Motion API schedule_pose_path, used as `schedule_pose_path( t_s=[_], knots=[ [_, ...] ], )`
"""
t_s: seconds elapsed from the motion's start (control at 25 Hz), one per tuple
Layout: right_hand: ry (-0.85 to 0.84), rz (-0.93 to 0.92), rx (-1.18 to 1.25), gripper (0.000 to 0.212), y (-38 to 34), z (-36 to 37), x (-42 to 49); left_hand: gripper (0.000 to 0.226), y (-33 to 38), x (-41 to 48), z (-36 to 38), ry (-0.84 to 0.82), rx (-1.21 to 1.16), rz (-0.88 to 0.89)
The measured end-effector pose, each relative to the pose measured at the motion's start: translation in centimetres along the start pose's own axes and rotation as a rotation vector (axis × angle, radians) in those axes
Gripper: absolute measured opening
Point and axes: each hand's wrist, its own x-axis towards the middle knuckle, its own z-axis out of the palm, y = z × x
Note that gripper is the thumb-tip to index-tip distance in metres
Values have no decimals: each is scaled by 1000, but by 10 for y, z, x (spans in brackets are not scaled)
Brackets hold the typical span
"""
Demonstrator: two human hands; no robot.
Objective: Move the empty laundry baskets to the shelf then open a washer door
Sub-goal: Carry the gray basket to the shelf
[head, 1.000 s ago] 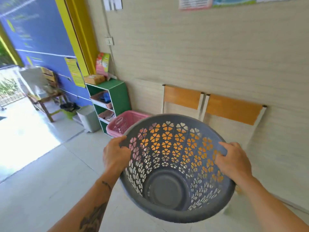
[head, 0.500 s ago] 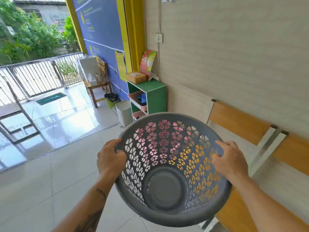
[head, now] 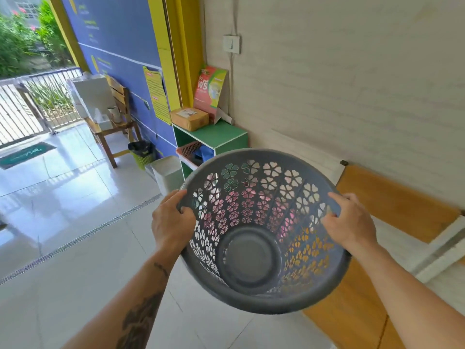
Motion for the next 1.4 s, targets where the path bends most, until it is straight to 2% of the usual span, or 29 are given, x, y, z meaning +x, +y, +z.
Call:
schedule_pose_path(
  t_s=[0.32,0.64,0.92,1.16,1.28,1.4],
  knots=[
    [1,157,14,57,-4,64,103,51,8,119,101,-43,-31,108],
    [-181,401,20,64,-6,131,148,51,-18,206,194,-219,-15,192],
    [-259,691,10,71,-19,219,160,52,-74,275,297,-506,49,317],
    [-331,911,81,72,-7,305,161,74,-133,301,372,-866,175,370],
    [-365,1020,114,72,7,342,160,81,-162,298,403,-1012,215,311],
    [-375,1030,123,72,18,369,156,81,-182,290,424,-1090,229,260]
  ],
)
